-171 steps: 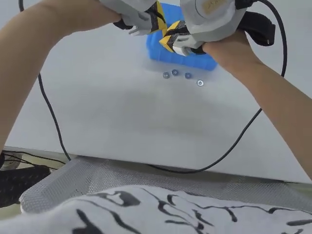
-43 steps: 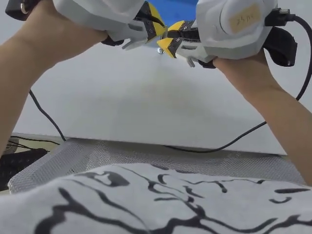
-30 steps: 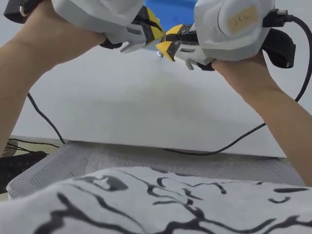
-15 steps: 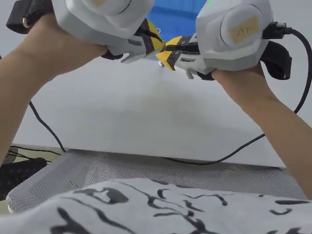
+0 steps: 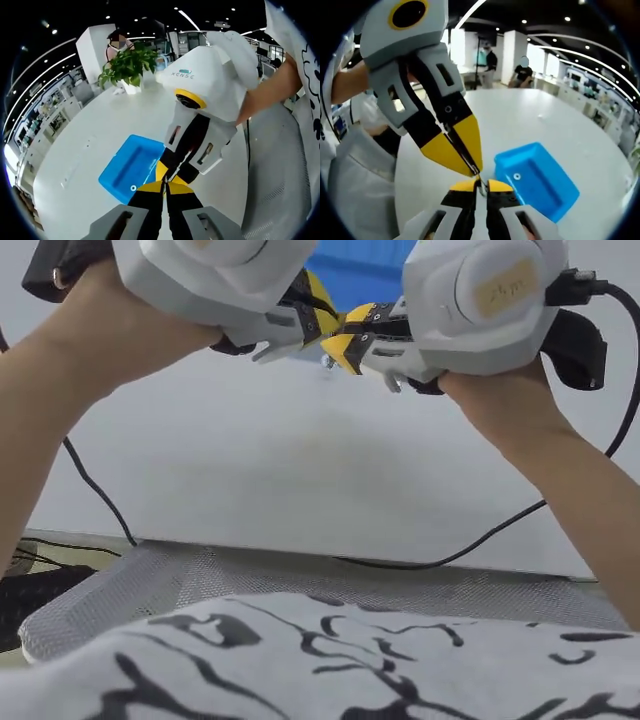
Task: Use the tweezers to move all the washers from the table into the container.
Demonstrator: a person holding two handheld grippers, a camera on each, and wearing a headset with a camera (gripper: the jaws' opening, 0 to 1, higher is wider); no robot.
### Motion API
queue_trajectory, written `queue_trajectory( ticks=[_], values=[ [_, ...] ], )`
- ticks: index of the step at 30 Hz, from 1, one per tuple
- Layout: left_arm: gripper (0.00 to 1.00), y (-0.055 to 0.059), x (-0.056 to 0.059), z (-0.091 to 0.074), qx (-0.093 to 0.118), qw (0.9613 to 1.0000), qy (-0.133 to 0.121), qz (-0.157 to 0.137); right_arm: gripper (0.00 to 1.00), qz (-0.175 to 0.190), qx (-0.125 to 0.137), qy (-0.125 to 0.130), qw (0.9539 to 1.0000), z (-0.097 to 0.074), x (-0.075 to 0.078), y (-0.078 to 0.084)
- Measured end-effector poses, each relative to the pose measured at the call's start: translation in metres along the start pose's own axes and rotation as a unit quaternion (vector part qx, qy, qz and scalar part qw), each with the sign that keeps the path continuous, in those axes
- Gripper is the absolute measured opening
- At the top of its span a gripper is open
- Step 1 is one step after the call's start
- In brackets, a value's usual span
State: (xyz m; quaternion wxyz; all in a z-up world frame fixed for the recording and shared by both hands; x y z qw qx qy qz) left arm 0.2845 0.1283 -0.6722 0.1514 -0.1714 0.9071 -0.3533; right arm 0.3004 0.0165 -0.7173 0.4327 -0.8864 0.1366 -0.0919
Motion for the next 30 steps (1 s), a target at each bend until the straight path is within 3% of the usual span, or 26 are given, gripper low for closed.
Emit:
queue_trajectory(
  ticks=[2, 7, 12, 15, 19, 23, 26, 30],
  values=[
    [0.00, -0.002, 0.000, -0.001, 0.004, 0.9999, -0.005, -0.015, 0.02, -0.005, 0.001, 0.002, 1.0000, -0.001, 0.000, -0.002],
    [0.00, -0.006, 0.000, -0.010, 0.010, 0.9997, -0.016, -0.018, 0.02, -0.016, 0.007, 0.004, 0.9998, -0.005, 0.000, -0.010],
    [0.00, -0.008, 0.003, -0.016, 0.019, 0.9994, -0.029, 0.002, 0.02, -0.026, 0.007, 0.001, 0.9996, -0.005, -0.002, -0.013],
    [0.04, -0.010, 0.006, -0.017, 0.021, 0.9996, -0.019, 0.004, 0.02, -0.035, 0.005, 0.001, 0.9994, -0.006, -0.005, -0.015],
    [0.00, -0.009, 0.005, -0.019, 0.019, 0.9992, -0.029, 0.020, 0.02, -0.045, 0.000, 0.001, 0.9990, -0.006, -0.006, -0.016],
    [0.00, -0.010, 0.001, -0.021, 0.024, 0.9994, -0.027, -0.004, 0.02, -0.048, 0.003, 0.002, 0.9988, -0.006, -0.006, -0.021],
    [0.00, -0.010, -0.001, -0.022, 0.023, 0.9992, -0.031, 0.001, 0.02, -0.053, 0.004, 0.005, 0.9986, -0.006, -0.004, -0.024],
    [0.00, -0.015, -0.003, -0.022, 0.019, 0.9985, -0.043, 0.029, 0.02, -0.057, 0.008, 0.009, 0.9983, -0.007, -0.001, -0.028]
  ],
)
Point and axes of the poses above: the centre of the closed fingertips' face, and the gripper's own axes: z roughly forward along the fingers, x roughly to its right, y roughly out of its underside, the point moved 10 cm from there along -z, roughly backward along the fingers, and after that the axes turned 1 degree about -z, right-handed, at the moved point
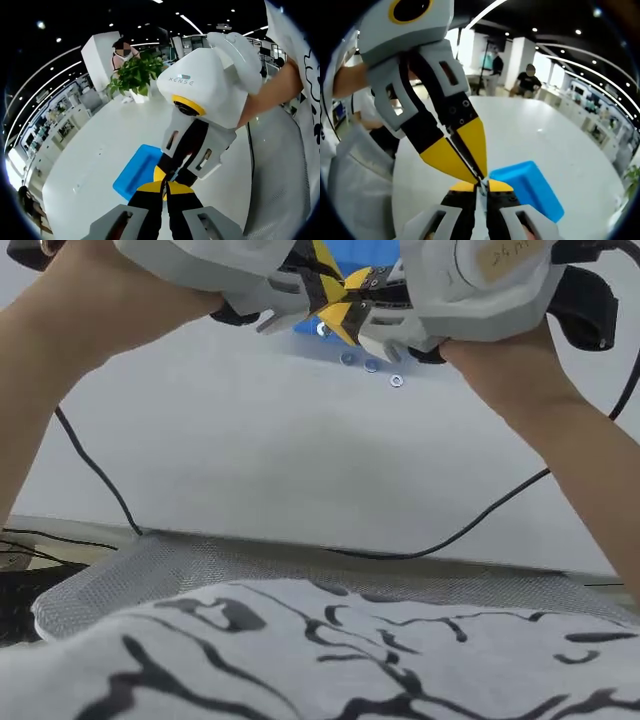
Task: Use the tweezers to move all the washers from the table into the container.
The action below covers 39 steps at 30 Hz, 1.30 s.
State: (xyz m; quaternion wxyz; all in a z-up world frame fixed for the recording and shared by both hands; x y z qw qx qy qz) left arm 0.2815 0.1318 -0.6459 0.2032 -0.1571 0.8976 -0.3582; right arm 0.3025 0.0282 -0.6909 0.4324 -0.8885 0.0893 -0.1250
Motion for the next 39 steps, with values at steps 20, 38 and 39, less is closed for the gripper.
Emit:
queue_trajectory(
  ticks=[20, 38, 39],
  values=[
    [0.00, -0.011, -0.020, 0.016, 0.002, 0.9998, -0.007, 0.020, 0.02, 0.009, 0.013, 0.027, 0.9995, 0.001, 0.028, 0.006],
    [0.00, 0.008, -0.036, 0.046, -0.007, 0.9998, 0.010, -0.015, 0.02, 0.040, -0.006, 0.020, 0.9990, 0.027, 0.045, 0.027],
    [0.00, 0.009, -0.037, 0.047, -0.008, 0.9998, 0.011, -0.015, 0.02, 0.041, -0.006, 0.019, 0.9990, 0.028, 0.045, 0.027]
  ],
)
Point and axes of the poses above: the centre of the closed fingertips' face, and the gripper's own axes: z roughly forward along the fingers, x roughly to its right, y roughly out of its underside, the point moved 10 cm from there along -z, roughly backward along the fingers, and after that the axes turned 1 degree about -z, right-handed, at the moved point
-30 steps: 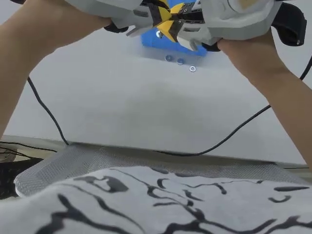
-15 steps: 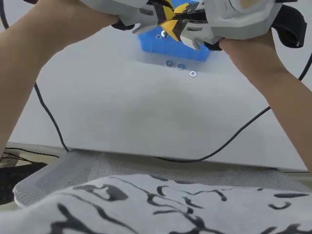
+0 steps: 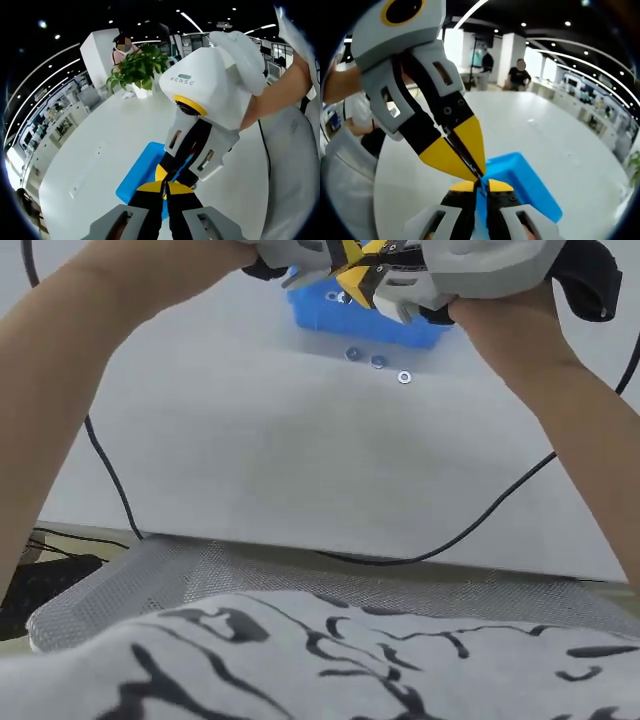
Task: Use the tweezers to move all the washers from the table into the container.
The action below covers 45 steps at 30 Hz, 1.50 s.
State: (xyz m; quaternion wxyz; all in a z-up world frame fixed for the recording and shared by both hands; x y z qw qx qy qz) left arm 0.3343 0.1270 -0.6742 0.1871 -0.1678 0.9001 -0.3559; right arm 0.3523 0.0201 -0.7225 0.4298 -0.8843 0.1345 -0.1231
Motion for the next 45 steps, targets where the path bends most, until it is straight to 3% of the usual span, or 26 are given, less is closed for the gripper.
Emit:
queue_trajectory(
  ticks=[7, 25, 40, 45],
  values=[
    [0.00, 0.004, -0.004, 0.007, -0.005, 1.0000, 0.004, -0.003, 0.03, 0.009, -0.004, -0.005, 0.9999, 0.007, 0.005, 0.006],
    [0.00, -0.008, 0.002, 0.009, -0.010, 0.9998, 0.011, -0.011, 0.03, 0.045, 0.013, -0.005, 0.9989, 0.008, 0.010, 0.014],
    [0.00, 0.001, -0.004, 0.015, -0.015, 0.9998, 0.005, 0.014, 0.05, 0.045, 0.018, 0.000, 0.9988, 0.006, 0.007, 0.016],
    [0.00, -0.003, -0.002, 0.006, -0.009, 0.9997, 0.001, 0.022, 0.07, 0.070, 0.032, 0.002, 0.9970, -0.001, 0.007, 0.012]
  ],
)
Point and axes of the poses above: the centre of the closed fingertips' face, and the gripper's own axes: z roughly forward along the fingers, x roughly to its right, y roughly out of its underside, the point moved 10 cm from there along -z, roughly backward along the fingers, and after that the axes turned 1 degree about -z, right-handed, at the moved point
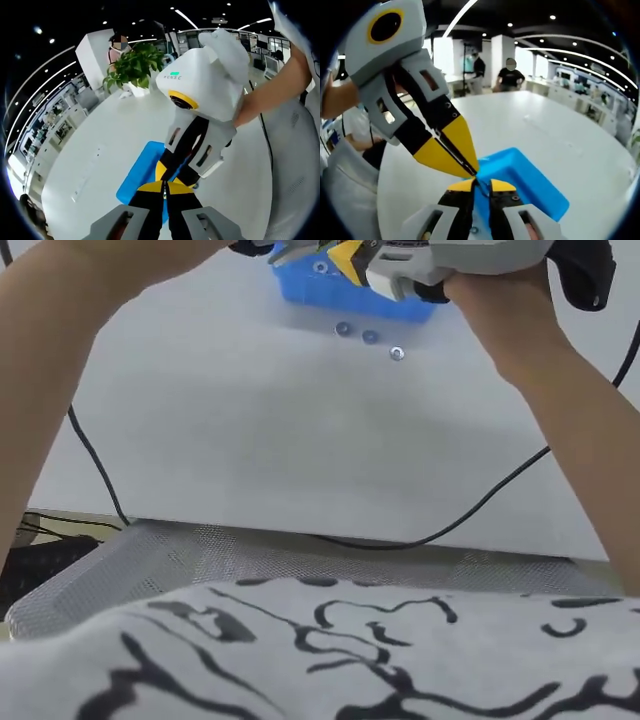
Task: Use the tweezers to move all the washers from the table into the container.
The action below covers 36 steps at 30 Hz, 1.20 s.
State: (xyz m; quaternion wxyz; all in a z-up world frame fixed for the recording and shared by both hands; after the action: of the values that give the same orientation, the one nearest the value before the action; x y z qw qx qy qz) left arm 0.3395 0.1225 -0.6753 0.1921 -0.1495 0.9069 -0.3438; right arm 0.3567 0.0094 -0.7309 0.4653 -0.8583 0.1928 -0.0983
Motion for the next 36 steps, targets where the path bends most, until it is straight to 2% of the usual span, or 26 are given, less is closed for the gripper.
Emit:
queue_trajectory(
  ticks=[11, 20, 26, 36],
  values=[
    [0.00, -0.018, 0.013, -0.035, 0.015, 0.9997, -0.012, 0.017, 0.09, 0.002, 0.039, 0.004, 0.9992, -0.025, -0.018, -0.018],
    [0.00, -0.022, 0.031, -0.054, 0.018, 0.9996, -0.005, 0.023, 0.09, -0.004, 0.047, -0.003, 0.9989, -0.038, -0.038, -0.020],
    [0.00, -0.019, 0.039, -0.054, 0.010, 0.9998, 0.006, 0.018, 0.09, 0.013, 0.043, -0.013, 0.9989, -0.038, -0.045, -0.012],
    [0.00, -0.010, 0.042, -0.036, 0.011, 0.9994, 0.033, -0.008, 0.08, 0.036, 0.021, -0.016, 0.9990, -0.033, -0.044, 0.004]
  ],
)
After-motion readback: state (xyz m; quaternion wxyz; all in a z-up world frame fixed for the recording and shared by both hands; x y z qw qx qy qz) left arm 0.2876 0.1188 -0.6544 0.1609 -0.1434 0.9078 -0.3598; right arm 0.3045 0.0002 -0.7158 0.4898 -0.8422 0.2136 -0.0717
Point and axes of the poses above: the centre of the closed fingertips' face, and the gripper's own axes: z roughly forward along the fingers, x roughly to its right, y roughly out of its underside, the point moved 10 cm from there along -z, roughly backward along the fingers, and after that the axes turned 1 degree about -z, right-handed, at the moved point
